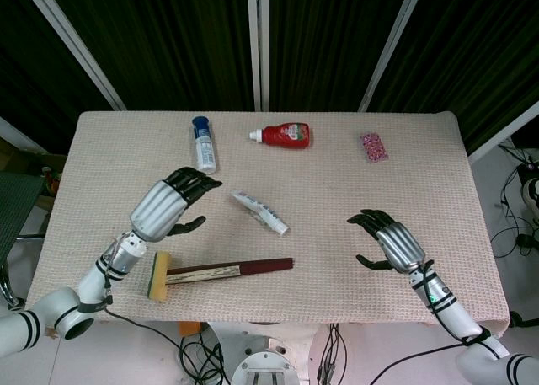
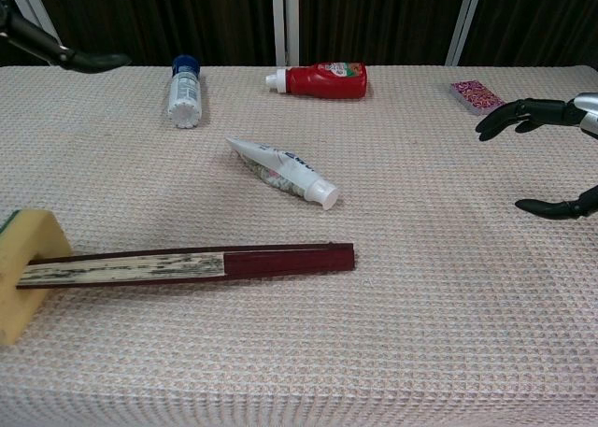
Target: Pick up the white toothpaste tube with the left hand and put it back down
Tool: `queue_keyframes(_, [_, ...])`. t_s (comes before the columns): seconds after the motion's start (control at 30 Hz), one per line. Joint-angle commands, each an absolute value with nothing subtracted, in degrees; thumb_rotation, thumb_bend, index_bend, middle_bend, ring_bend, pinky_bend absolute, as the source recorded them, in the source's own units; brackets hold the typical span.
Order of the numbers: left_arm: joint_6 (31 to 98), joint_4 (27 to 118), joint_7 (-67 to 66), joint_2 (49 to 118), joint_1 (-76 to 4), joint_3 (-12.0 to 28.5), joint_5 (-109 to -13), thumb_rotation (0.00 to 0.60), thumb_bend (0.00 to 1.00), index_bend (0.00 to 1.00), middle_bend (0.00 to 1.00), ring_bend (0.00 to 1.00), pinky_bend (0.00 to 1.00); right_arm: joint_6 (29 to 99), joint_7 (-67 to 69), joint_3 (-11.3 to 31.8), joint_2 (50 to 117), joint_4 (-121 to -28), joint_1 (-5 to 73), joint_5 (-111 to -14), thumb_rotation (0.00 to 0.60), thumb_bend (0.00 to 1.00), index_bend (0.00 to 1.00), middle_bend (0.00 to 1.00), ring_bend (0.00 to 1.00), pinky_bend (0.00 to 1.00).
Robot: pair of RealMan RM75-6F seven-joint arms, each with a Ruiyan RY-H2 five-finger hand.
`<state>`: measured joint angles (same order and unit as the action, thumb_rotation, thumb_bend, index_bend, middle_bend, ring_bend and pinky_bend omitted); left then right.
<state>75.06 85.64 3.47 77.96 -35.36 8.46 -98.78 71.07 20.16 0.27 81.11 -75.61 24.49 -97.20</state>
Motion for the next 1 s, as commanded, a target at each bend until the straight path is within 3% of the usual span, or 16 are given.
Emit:
queue_keyframes(0.03, [73.2, 84.9, 3.5, 78.6, -36.7, 8.8, -97.7, 0.6, 0.24, 0.21, 0.27, 0.22, 0.23, 70.7, 20.8, 0.4, 81.4, -75.0, 24.9, -96.7, 0.6, 0.22, 0.22, 0.23, 0.1, 0.19])
queue_keyframes(0.27, [67.8, 80.8, 1.8, 80.1, -38.4, 8.4, -93.6, 0.6, 0.24, 0.21, 0.27, 0.22, 0.23, 74.5, 21.0, -0.4, 78.2, -75.7, 22.7, -96.2, 0.6, 0.23, 0.22, 0.23, 0.1, 0.19])
queue_keyframes(0.63, [53.6, 74.3, -3.8, 86.9, -46.6, 8.8, -88.5, 0.6, 0.24, 0.21, 0.27, 0.2, 0.23, 87.9, 22.0, 0.1, 69.4, -80.4, 14.2, -94.4, 0.6, 0.23, 0.25, 0.26, 0.1, 0.19])
queue_keyframes(1.0, [40.6, 69.2, -14.6, 96.4, -57.4, 11.8, -81.8, 0.6, 0.24, 0.21, 0.24, 0.19, 0.23, 87.9, 21.0, 0.7, 70.1, -80.4, 13.9, -94.7, 0.6, 0.23, 0.25, 0.26, 0.1, 0.19])
